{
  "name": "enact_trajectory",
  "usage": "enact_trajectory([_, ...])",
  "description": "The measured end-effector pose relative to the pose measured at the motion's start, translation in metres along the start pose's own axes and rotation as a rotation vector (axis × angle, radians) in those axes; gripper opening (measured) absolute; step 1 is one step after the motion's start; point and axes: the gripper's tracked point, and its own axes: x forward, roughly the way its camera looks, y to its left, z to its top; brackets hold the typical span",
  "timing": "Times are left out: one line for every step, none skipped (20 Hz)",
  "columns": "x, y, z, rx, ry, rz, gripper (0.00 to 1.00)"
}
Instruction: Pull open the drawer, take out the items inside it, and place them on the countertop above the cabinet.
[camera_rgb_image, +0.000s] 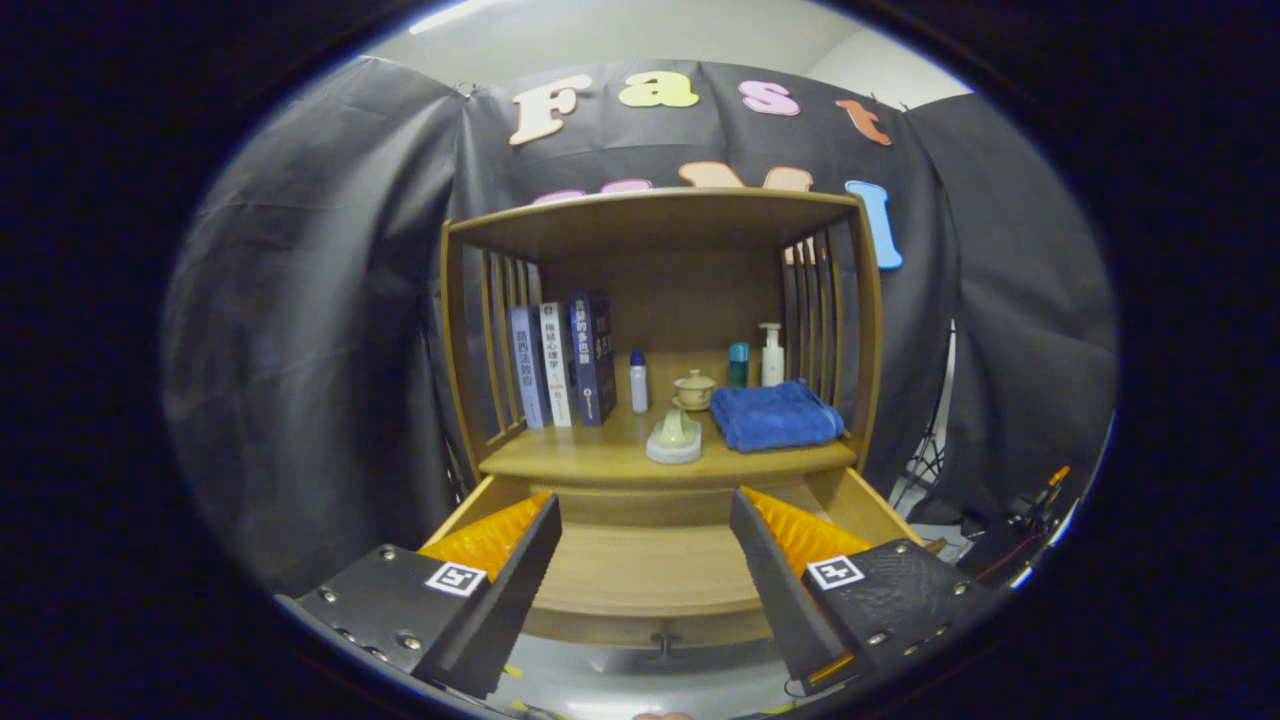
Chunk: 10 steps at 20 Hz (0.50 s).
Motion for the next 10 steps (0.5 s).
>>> enact_trajectory([-0.003, -0.002, -0.013, 0.005, 0.007, -0.004, 1.00])
enact_trajectory([-0.005, -0.001, -0.029, 0.010, 0.020, 0.003, 1.00])
enact_trajectory([-0.008, 0.000, -0.042, 0.014, 0.021, 0.011, 1.00])
enact_trajectory([-0.010, -0.001, -0.055, 0.018, 0.025, 0.012, 1.00])
enact_trajectory([-0.013, -0.004, -0.067, 0.023, 0.029, 0.006, 1.00])
enact_trajectory([-0.014, -0.007, -0.078, 0.035, 0.034, -0.001, 1.00])
enact_trajectory([-0.014, -0.007, -0.088, 0.047, 0.037, 0.000, 1.00])
enact_trajectory([-0.013, -0.007, -0.098, 0.056, 0.044, -0.001, 1.00])
enact_trajectory([-0.012, -0.007, -0.106, 0.055, 0.048, 0.002, 1.00])
enact_trajectory([-0.010, -0.008, -0.113, 0.050, 0.053, 0.000, 1.00])
